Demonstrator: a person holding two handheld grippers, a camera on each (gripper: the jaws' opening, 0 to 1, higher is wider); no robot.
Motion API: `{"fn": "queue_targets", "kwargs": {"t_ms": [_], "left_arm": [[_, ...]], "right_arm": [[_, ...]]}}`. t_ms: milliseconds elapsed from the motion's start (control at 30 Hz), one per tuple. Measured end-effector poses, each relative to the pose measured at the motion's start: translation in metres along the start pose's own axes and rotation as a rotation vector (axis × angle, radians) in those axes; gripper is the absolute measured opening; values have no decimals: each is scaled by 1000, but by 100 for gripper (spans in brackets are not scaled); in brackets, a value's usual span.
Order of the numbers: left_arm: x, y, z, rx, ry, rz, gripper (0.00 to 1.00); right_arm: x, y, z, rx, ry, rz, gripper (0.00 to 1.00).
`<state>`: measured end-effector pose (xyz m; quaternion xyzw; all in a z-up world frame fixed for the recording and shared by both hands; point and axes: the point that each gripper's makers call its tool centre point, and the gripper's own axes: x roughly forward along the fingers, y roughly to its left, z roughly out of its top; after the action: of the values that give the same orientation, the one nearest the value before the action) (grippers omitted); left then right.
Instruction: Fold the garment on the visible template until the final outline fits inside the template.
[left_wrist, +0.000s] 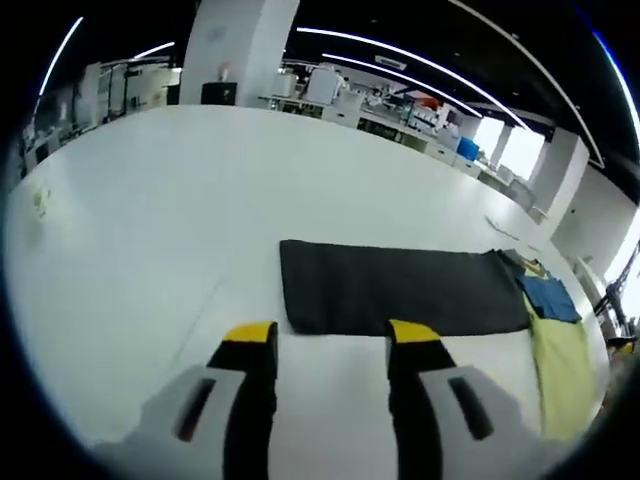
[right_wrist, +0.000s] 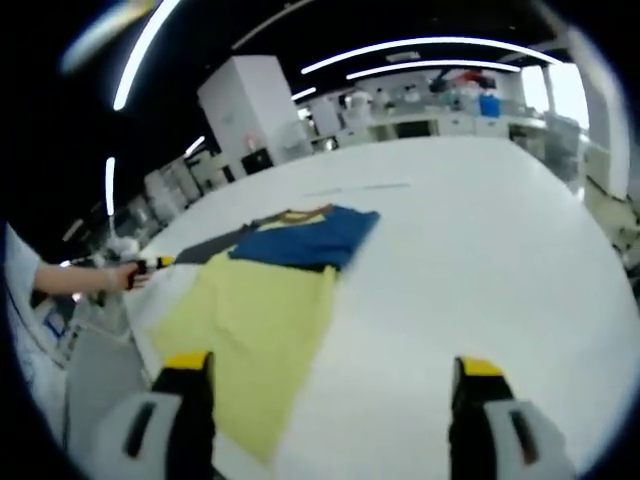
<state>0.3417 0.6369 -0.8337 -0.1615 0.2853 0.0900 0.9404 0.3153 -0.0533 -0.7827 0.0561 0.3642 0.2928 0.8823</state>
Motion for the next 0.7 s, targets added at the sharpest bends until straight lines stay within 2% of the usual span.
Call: {"fn": "queue_targets", "kwargs": {"t_ms": [67, 133, 267, 367, 400, 467, 567, 633, 667, 700], "left_arm": [[-1, 0, 6, -12, -29, 9, 36], [0, 4, 4, 58, -20, 30, 31], [2, 2, 4, 3, -27, 20, 19], [3, 12, 4, -7, -32, 65, 9], [3, 14, 4, -37, -40, 66, 6], [4, 15, 4, -146, -56, 50, 5], [2, 17, 4, -175, -66, 52, 3], [-2, 11, 1, -237, -71, 52, 1], [-2, 6, -3, -286, -59, 29, 1], [-2, 8, 0, -294, -79, 35, 1]], "right_arm": [[-4, -2, -5, 9, 4, -11, 99], [-7, -6, -7, 20, 2, -21, 99], [-10, -6, -10, 28, 2, -28, 99], [-11, -4, -15, 32, 12, -26, 96], [-11, -3, -16, 35, 12, -24, 96], [-10, -3, -19, 41, 10, -22, 96], [-10, 1, -21, 41, 16, -16, 95], [-9, 1, -23, 42, 19, -13, 95], [-9, 1, -23, 42, 19, -13, 95], [-8, 2, -22, 41, 18, -10, 95]]}}
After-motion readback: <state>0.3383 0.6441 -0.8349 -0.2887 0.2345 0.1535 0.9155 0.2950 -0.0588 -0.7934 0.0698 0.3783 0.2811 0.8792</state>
